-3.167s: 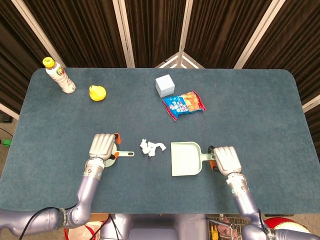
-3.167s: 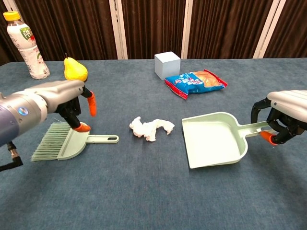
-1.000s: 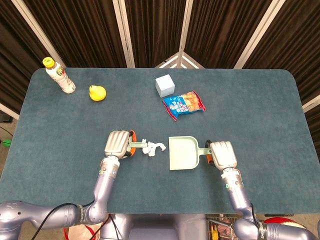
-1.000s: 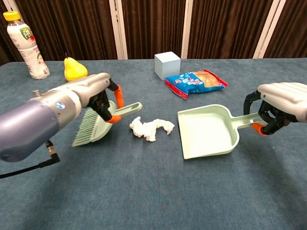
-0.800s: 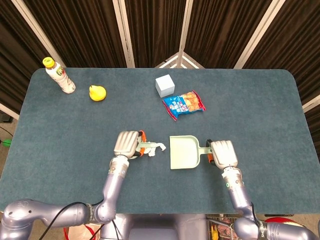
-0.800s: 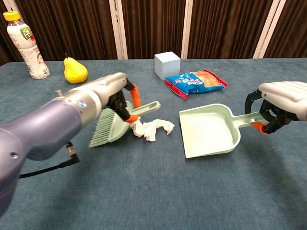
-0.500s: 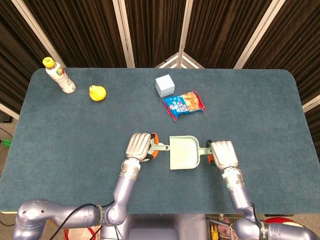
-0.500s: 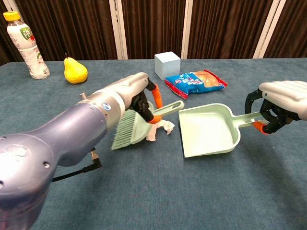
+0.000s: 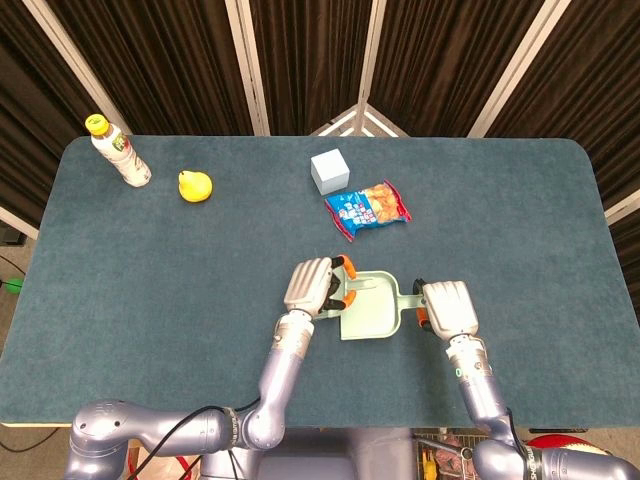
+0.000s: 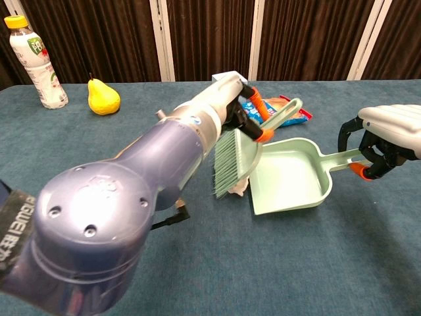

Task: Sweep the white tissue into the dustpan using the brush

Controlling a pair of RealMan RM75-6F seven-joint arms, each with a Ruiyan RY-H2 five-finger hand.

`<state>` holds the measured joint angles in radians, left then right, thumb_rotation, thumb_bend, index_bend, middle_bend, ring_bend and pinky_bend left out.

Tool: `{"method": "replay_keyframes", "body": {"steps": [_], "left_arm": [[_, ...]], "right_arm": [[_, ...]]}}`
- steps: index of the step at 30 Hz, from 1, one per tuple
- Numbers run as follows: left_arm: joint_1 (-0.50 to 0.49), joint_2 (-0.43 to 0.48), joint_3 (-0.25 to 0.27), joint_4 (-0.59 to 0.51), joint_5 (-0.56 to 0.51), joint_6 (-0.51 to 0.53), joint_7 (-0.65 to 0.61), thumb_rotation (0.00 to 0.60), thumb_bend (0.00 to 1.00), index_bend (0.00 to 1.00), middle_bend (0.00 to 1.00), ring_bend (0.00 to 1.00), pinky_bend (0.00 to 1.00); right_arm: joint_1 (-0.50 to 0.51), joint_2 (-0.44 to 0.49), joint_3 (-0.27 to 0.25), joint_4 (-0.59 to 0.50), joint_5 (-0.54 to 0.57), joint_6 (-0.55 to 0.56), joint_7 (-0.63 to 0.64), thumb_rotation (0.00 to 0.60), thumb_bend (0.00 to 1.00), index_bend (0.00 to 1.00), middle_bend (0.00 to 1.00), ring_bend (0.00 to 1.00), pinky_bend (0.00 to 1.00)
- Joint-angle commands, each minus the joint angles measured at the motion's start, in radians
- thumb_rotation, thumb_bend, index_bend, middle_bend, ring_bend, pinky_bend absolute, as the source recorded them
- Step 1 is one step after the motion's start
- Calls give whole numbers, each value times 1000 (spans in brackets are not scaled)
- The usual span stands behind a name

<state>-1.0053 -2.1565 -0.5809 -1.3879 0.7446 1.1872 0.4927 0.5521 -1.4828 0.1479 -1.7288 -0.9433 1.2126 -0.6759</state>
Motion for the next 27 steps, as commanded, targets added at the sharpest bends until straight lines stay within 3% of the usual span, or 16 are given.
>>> {"method": "replay_keyframes", "body": {"steps": [1, 8, 17, 27], "left_arm": [[-17, -16, -17, 7, 25, -8, -39, 600, 580, 791, 1000, 1000, 1000], [7, 23, -12, -39, 112, -15, -144, 600, 577, 791, 1000, 1000, 1000], [49, 117, -12, -135, 141, -8, -174, 600, 577, 791, 1000, 1000, 1000], [81, 184, 64, -145, 90, -38, -126, 600, 577, 791, 1000, 1000, 1000]], "right_arm": [[0, 3, -2, -4, 1, 0, -1, 600, 591, 700, 848, 871, 871], [1, -8, -10, 20, 6, -5, 5, 600, 591, 700, 848, 870, 871], [-3, -31, -16, 78, 5, -4, 23, 600, 590, 700, 848, 870, 871], [-6, -51, -18, 100, -13, -1, 39, 600, 591, 700, 848, 871, 871]]}}
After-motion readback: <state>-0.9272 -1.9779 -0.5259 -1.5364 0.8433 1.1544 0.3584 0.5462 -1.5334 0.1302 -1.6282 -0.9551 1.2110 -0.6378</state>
